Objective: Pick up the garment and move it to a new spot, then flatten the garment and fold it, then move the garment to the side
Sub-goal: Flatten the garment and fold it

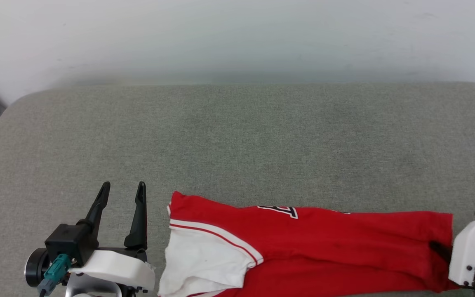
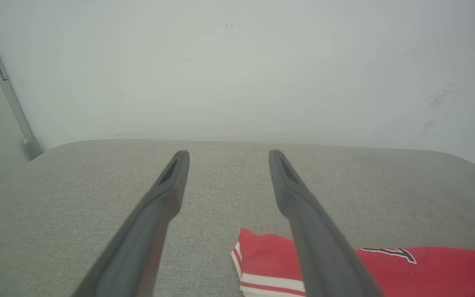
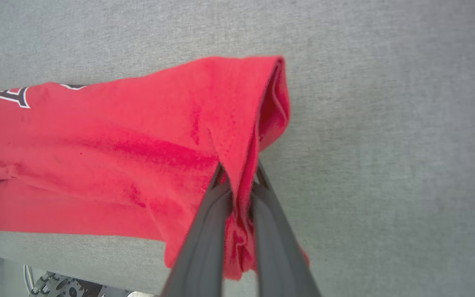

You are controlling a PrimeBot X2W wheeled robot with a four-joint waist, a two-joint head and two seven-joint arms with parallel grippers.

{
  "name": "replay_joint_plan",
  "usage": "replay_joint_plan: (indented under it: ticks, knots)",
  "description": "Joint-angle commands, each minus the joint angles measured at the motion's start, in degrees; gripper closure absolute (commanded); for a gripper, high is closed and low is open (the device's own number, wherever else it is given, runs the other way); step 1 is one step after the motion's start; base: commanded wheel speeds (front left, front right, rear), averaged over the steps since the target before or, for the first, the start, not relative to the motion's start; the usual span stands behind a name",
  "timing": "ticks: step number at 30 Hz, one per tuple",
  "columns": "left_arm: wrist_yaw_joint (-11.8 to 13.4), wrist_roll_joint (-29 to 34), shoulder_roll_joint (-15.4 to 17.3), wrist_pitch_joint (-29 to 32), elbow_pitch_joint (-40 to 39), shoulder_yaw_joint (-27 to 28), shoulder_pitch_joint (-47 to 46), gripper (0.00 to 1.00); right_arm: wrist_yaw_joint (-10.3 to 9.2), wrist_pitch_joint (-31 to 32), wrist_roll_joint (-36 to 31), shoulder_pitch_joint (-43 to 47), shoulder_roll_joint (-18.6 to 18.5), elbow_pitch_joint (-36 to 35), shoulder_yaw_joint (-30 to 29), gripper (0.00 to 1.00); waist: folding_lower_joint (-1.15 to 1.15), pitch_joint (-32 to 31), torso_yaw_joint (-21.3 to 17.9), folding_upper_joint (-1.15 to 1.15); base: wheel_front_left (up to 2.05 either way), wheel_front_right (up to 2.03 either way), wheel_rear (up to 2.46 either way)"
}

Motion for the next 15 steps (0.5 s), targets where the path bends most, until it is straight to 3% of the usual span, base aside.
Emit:
replay_joint_plan:
  ticks: [1, 8, 15]
  knots:
    - [0.27, 0.3, 0.02, 0.07, -0.23, -0.06, 0.55, 0.0, -0.04, 0.57, -0.66, 0.28, -0.45, -0.41, -1.56, 1.0, 0.0, -0.07, -0.26, 0.0, 0.0, 0.0, 0.0]
    - [0.19, 0.09, -0.06, -0.09, -0.06, 0.14, 0.22, 0.0, -0.03, 4.76, -2.43, 2.33, 1.31, -3.98, -12.15, 1.0, 0.0, 0.12, -1.03, 0.0, 0.0, 0.0, 0.0]
    - [0.23, -0.17, 0.07, -0.07, 0.5, 0.17, 0.15, 0.0, -0.03, 15.55, 9.5, -0.22, 10.09, -7.55, -17.8, 1.0, 0.0, -0.38, -1.29, 0.0, 0.0, 0.0, 0.0]
